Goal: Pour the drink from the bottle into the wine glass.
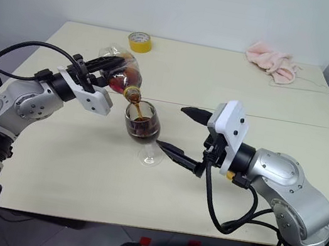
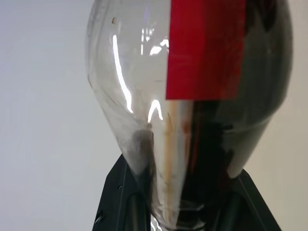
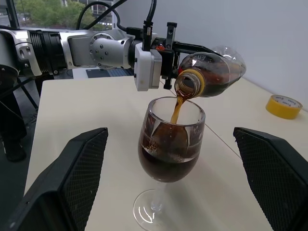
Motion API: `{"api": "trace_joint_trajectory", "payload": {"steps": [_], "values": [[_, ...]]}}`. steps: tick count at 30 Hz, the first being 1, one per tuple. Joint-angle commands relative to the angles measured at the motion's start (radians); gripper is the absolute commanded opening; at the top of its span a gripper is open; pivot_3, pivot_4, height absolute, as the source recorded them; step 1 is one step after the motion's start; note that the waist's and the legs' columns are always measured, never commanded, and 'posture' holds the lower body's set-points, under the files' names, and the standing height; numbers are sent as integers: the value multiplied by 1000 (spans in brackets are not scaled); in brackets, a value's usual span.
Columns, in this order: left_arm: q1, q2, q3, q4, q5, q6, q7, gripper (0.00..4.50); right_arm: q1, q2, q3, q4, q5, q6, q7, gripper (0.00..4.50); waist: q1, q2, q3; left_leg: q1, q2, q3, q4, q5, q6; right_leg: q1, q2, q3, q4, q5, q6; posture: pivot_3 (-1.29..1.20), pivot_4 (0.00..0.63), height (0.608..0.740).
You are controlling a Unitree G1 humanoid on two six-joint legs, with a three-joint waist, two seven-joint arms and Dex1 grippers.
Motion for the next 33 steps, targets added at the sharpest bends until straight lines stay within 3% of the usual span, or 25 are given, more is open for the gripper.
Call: {"api": "trace_joint_trajectory", "payload": {"steps": [1,33], "values": [[-27,22,21,-15,-18,-5,25,846,-7,4,-10,-41,13,-12,-3,4500,0,0,0,0,0,0,0,0,0,0,0,0,0,0,0,0,150,740],[-10,12,16,-24,-29,8,18,846,3,2,-10,-43,13,-16,3,4500,0,0,0,0,0,0,0,0,0,0,0,0,1,0,0,0,150,740]]}}
